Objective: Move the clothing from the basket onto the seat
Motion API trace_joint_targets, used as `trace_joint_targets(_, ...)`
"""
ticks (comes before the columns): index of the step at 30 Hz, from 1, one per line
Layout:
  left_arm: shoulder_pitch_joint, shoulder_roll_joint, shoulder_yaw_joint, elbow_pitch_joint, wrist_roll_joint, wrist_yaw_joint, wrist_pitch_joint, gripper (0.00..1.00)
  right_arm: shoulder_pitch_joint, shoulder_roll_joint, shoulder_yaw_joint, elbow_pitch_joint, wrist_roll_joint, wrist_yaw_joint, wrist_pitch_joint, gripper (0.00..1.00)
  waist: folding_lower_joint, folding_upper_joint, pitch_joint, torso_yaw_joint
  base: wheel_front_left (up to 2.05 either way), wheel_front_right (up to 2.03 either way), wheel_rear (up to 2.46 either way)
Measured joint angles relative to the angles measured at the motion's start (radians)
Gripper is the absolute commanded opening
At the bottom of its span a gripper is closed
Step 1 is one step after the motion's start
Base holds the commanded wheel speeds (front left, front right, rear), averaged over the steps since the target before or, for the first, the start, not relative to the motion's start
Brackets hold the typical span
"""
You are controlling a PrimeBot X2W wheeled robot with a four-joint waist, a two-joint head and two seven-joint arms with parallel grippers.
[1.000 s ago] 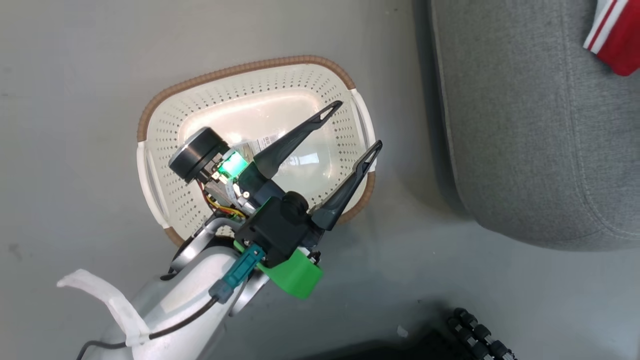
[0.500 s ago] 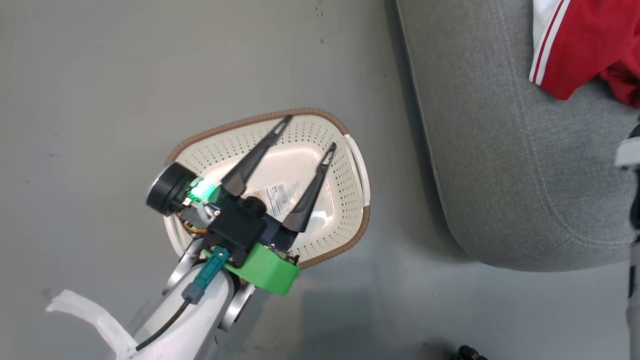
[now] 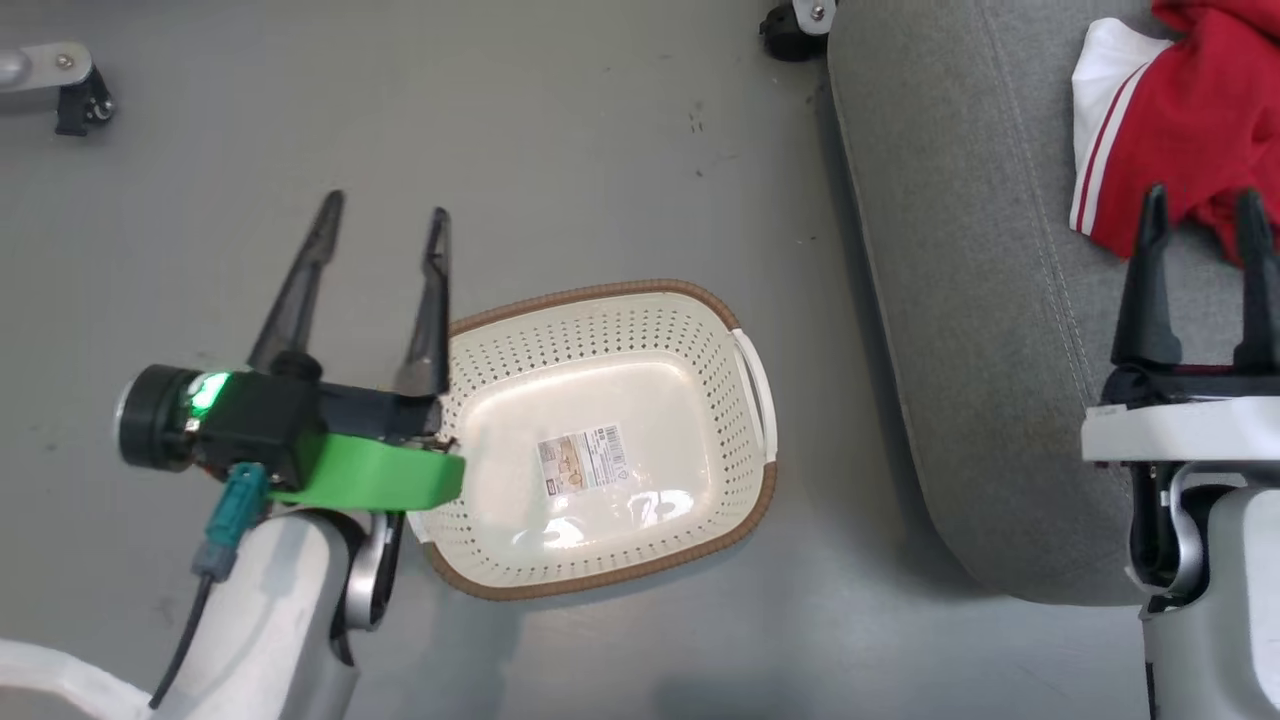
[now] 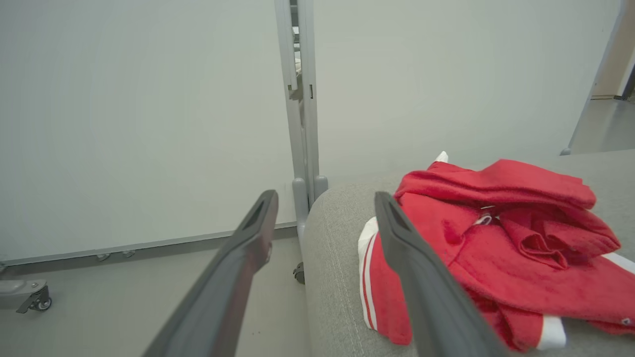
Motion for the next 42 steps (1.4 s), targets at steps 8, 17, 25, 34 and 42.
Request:
trace_joint_targets(8,0.115,-0.012,0.165,-0.031,-0.006,0.024,-0.002,1.0,0.077,0.019,0.084,-0.089,-0.022,0.0,0.034,1.0,0.0,0.0,-0.054,0.038,0.0,0.0,0.0)
trace_joint_targets(17,0.225,-0.034,0.223,0.0,0.005,-0.038,-0.003,1.0,0.183,0.025,0.136,-0.139,-0.043,0.0,0.078,1.0,0.0,0.0,-0.129,0.072,0.0,0.0,0.0)
trace_joint_targets(25,0.294,-0.074,0.239,0.043,0.029,-0.082,-0.003,1.0,0.267,0.027,0.169,-0.144,-0.046,0.0,0.101,1.0,0.0,0.0,-0.203,0.091,0.0,0.0,0.0)
trace_joint_targets(34,0.346,-0.1,0.251,0.085,0.047,-0.111,-0.003,1.0,0.322,0.027,0.199,-0.127,-0.044,0.0,0.117,1.0,0.0,0.0,-0.266,0.102,0.0,0.0,0.0)
trace_joint_targets(42,0.368,-0.123,0.259,0.11,0.061,-0.134,-0.003,1.0,0.358,0.028,0.196,-0.12,-0.028,0.0,0.122,1.0,0.0,0.0,-0.299,0.109,0.0,0.0,0.0)
